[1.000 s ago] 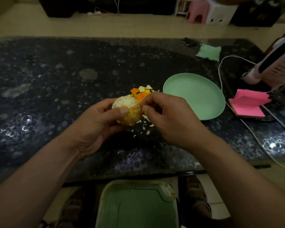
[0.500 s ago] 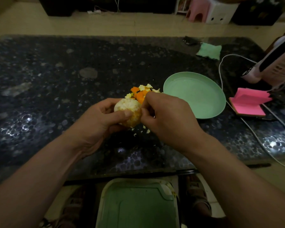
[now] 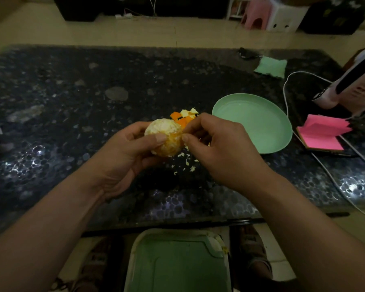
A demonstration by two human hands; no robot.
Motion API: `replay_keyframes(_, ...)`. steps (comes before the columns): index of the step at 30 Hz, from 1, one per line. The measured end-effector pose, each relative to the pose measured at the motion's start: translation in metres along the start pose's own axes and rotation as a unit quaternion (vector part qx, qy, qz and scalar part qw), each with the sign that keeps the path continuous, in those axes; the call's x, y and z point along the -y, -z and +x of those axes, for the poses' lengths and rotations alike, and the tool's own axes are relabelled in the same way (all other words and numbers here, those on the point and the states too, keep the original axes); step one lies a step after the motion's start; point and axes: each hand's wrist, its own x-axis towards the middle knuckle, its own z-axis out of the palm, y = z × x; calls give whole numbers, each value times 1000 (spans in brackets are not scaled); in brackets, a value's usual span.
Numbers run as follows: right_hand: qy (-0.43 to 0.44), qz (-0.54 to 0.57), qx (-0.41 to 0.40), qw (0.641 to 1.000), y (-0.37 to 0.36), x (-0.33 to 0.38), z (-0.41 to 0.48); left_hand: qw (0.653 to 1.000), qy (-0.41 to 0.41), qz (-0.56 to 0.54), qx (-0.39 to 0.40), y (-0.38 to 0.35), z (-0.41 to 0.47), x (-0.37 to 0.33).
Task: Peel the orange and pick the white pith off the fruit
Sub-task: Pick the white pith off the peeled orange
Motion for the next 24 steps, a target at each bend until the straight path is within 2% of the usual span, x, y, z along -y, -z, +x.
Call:
replay_keyframes(8,6,-45,10,999,-4,-5,1,1000,-1,23,-18,-2,1,4)
replay_keyframes(18,-10,-15,-3,1000,-7,-4,3,1000,1,11,-4,1,2,5)
replay_keyframes(24,-46,57,15,997,0,-4,3,1000,3,-9,25,4,1,1)
